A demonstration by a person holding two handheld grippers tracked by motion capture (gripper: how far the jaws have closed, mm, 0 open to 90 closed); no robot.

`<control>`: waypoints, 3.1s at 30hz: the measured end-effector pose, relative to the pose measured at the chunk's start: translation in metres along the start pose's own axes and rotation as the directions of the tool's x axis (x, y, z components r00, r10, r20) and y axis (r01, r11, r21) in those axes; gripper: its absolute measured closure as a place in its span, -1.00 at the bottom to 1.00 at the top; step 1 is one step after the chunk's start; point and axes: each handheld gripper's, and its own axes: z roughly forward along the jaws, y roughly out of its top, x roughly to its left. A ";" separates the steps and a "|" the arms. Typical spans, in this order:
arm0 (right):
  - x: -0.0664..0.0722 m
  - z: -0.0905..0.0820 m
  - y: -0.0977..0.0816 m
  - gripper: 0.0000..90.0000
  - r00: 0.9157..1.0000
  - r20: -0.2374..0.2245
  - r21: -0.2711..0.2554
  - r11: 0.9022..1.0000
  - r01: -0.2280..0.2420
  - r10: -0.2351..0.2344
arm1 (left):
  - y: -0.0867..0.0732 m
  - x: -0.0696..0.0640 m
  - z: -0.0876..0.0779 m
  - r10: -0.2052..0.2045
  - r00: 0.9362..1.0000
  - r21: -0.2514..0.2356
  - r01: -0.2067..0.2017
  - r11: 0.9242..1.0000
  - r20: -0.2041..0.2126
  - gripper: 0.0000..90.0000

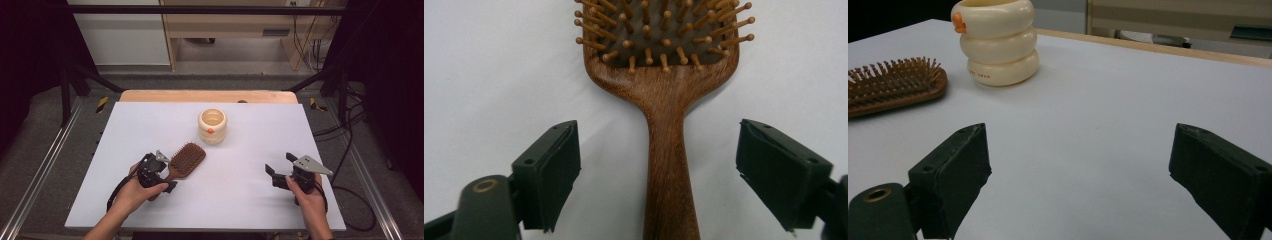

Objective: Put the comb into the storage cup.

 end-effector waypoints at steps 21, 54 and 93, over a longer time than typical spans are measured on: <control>0.000 0.001 0.000 -0.79 1.000 0.000 0.008 1.000 0.003 -0.003 | 0.002 0.008 0.001 -0.038 0.998 0.016 0.038 0.999 0.050 -0.06; 0.001 0.002 0.000 -0.79 1.000 -0.010 0.013 1.000 0.006 -0.005 | 0.012 -0.001 0.011 0.019 1.000 0.081 -0.020 0.996 0.021 0.47; 0.002 0.001 0.000 -0.79 1.000 -0.012 0.013 1.000 0.002 -0.002 | -0.014 0.010 -0.003 0.012 1.000 -0.121 -0.012 0.993 0.000 0.61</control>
